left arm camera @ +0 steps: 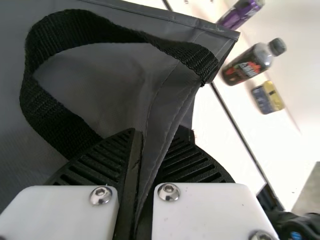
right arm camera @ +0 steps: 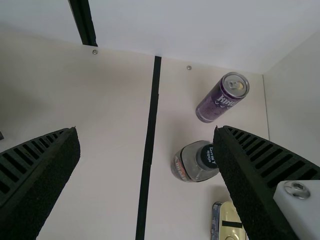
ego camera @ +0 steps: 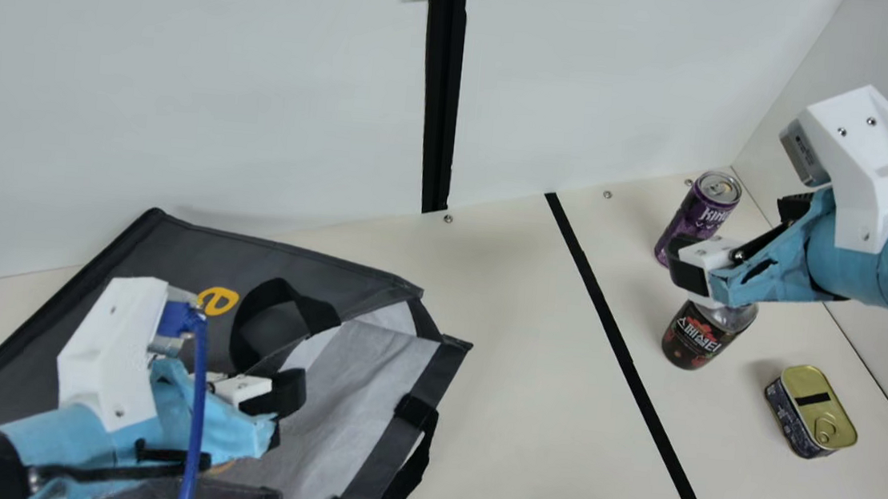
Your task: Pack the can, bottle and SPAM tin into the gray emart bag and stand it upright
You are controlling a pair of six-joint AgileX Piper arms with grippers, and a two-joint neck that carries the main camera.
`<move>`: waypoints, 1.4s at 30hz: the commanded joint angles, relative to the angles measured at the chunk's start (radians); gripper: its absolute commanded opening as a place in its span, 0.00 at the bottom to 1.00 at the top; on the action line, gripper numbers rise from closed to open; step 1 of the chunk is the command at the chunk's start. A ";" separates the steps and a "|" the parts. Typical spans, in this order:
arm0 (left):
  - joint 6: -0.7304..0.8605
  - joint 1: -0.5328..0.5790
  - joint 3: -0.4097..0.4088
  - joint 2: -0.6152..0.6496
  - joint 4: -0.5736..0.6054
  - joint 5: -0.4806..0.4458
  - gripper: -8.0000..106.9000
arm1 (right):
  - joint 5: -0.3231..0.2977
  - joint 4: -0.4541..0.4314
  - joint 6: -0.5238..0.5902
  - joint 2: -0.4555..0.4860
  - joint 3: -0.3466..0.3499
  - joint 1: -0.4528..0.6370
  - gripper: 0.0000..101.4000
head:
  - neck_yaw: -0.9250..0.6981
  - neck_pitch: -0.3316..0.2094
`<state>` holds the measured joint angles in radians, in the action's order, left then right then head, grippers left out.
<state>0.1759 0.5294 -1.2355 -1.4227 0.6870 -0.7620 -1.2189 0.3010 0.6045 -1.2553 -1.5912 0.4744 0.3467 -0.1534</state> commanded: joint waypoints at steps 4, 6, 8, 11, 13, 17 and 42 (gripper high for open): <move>0.080 -0.039 0.004 -0.018 0.162 -0.021 0.00 | 0.000 0.000 0.000 0.000 0.000 0.000 0.94 | 0.002 -0.021; 0.107 -0.054 0.006 -0.026 0.211 -0.030 0.00 | 0.000 0.000 0.000 0.000 0.000 0.000 0.94 | 0.002 -0.021; 0.135 -0.069 0.007 -0.034 0.256 -0.040 0.00 | 0.000 0.000 0.000 0.000 0.000 0.000 0.94 | 0.002 -0.021; 0.171 -0.090 0.008 -0.046 0.314 -0.055 0.00 | 0.000 0.000 0.000 0.000 0.000 0.000 0.94 | 0.002 -0.021; 0.191 -0.102 0.008 -0.054 0.346 -0.064 0.00 | 0.000 0.000 0.000 0.000 0.000 0.000 0.94 | 0.002 -0.021; 0.224 -0.124 0.006 -0.068 0.393 -0.074 0.00 | 0.000 0.000 0.000 0.000 0.000 0.000 0.94 | 0.002 -0.021; 0.277 -0.261 -0.016 -0.127 0.405 -0.068 0.00 | 0.000 0.000 0.000 0.000 0.000 0.000 0.94 | 0.002 -0.021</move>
<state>0.4525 0.2701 -1.2503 -1.5485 1.0929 -0.8298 -1.2189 0.3010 0.6045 -1.2553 -1.5912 0.4744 0.3482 -0.1519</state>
